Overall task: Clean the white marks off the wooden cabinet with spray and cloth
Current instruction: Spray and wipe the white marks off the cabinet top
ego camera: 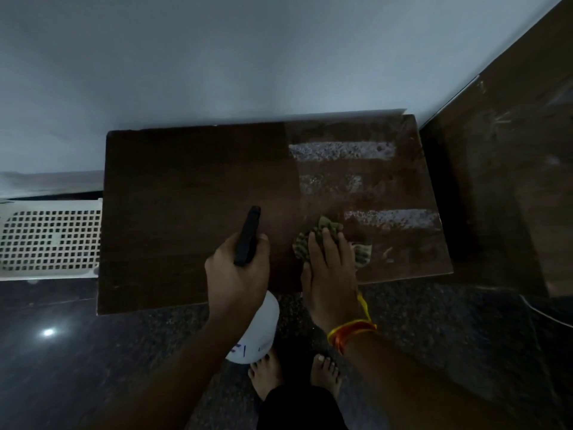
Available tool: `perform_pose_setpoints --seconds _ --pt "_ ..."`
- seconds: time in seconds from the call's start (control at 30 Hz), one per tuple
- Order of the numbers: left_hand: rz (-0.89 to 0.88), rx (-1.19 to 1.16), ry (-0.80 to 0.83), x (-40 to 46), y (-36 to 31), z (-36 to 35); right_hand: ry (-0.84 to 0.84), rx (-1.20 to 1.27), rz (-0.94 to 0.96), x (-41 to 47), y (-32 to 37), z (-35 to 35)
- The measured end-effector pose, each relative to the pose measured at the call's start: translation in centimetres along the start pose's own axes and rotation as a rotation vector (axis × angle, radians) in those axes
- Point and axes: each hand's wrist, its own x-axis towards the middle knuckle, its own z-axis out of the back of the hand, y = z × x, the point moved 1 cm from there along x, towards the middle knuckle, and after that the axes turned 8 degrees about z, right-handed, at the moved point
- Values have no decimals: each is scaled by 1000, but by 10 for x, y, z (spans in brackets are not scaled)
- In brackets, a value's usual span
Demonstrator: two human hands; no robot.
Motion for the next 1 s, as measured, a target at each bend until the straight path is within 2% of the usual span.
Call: perform_pose_setpoints --seconds 0.27,0.53,0.8,1.0 --pt "74 -32 -42 12 -27 4 -65 -71 -48 62 0 2" --pt "147 -64 -29 16 -44 13 42 -99 -19 -9 7 1" --pt "128 -61 0 21 -45 11 -33 -61 -18 13 3 -5" --pt "144 -50 7 21 -49 13 -36 -84 -40 -8 8 -7"
